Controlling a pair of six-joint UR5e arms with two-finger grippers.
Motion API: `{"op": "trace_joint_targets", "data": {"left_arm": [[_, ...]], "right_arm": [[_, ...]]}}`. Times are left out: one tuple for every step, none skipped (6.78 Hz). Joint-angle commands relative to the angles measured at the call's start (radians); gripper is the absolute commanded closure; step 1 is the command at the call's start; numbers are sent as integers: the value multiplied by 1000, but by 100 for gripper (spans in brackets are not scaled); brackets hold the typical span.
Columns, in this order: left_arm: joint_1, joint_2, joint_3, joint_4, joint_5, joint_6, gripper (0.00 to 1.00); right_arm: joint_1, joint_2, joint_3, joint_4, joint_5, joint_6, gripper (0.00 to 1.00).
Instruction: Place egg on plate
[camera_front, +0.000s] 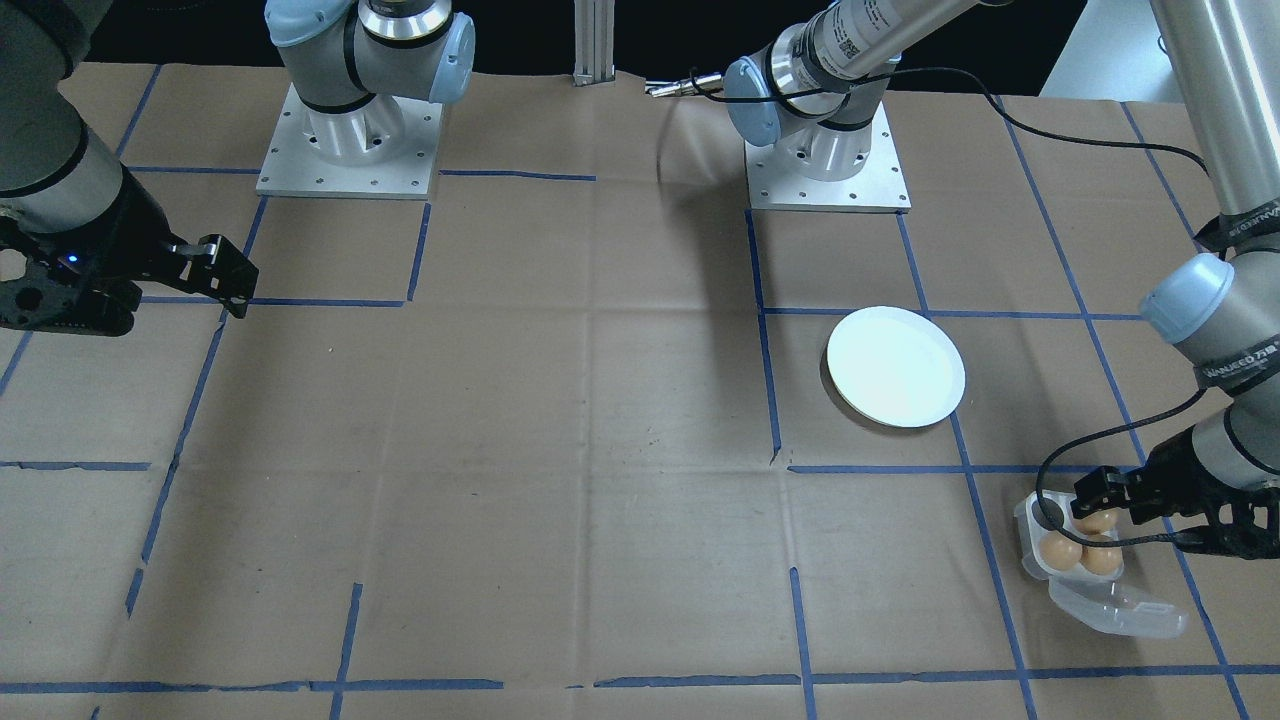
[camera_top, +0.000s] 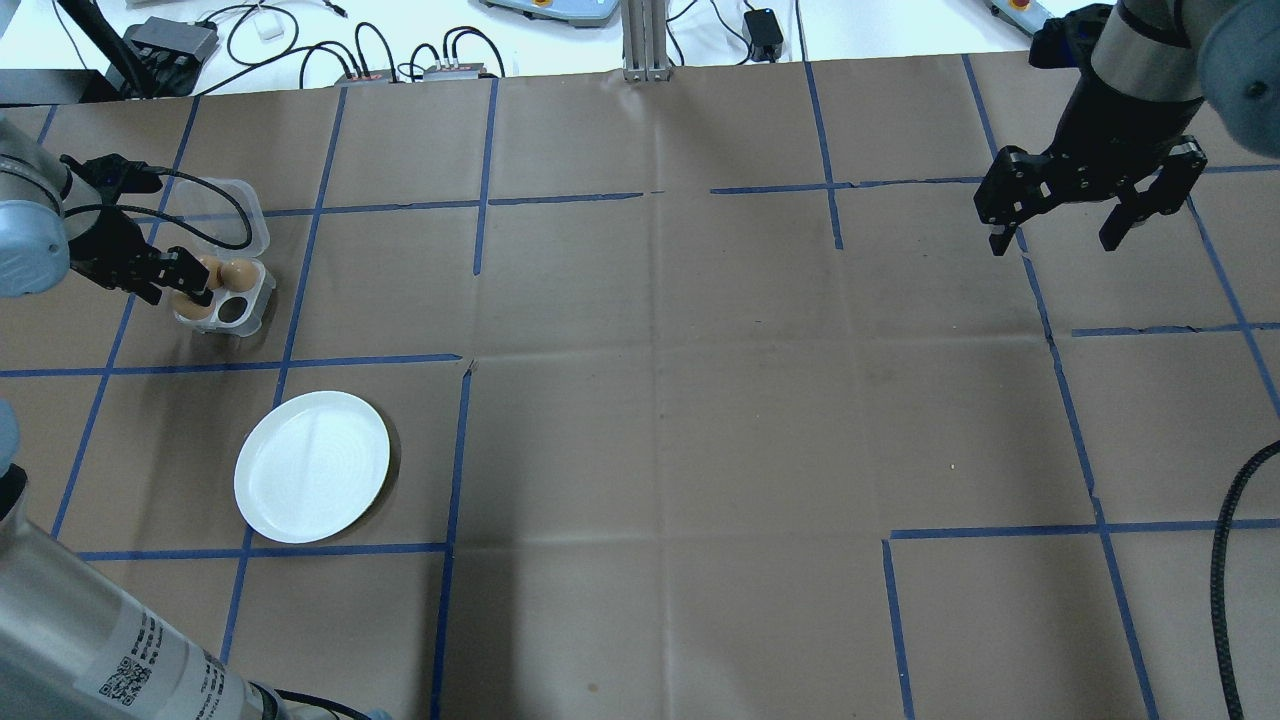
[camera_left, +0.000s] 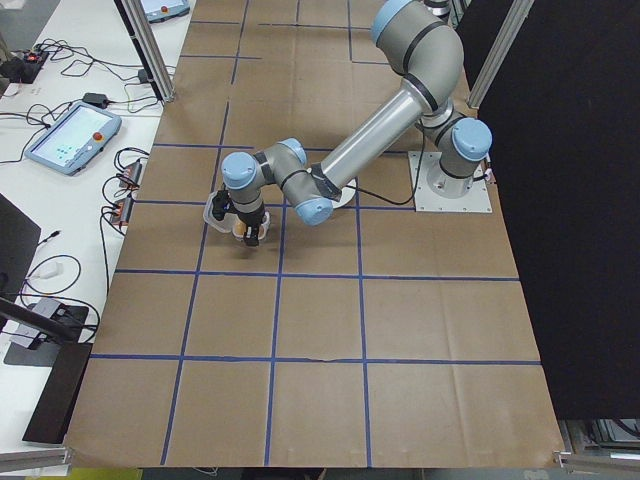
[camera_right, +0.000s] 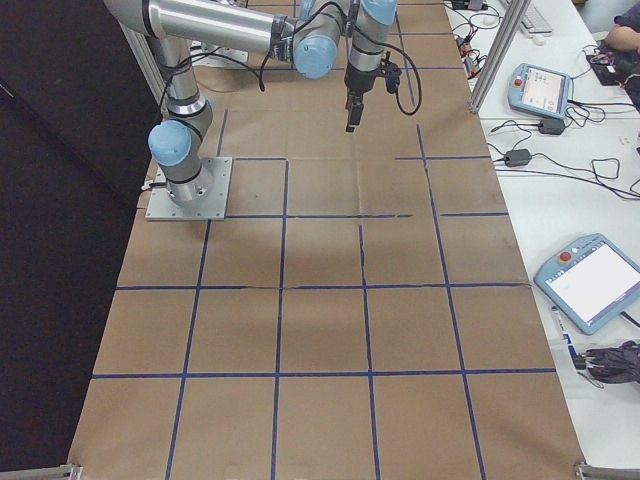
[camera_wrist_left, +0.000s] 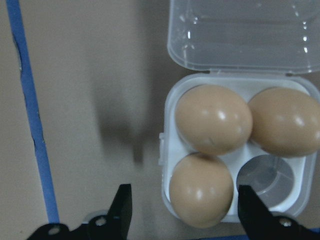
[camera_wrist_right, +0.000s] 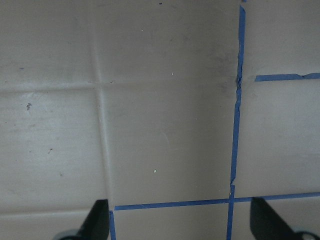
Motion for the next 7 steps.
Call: {"op": "trace_joint_targets", "data": {"left_arm": [[-3, -3, -4, -1, -7, 0, 23], [-3, -6, -5, -3, -4, 2, 26], [-3, -6, -1, -3, 2, 4, 34], [-3, -6, 1, -3, 2, 7, 43], [-3, -6, 5, -3, 1, 11, 55], [-3, -7, 18, -3, 1, 14, 70], [-3, -7, 18, -3, -1, 16, 81]], "right_arm": [[0, 0, 0, 0, 0, 0, 0], [0, 0, 0, 0, 0, 0, 0], [0, 0, 0, 0, 0, 0, 0], [0, 0, 0, 0, 0, 0, 0], [0, 0, 0, 0, 0, 0, 0], [0, 0, 0, 0, 0, 0, 0], [0, 0, 0, 0, 0, 0, 0]]}}
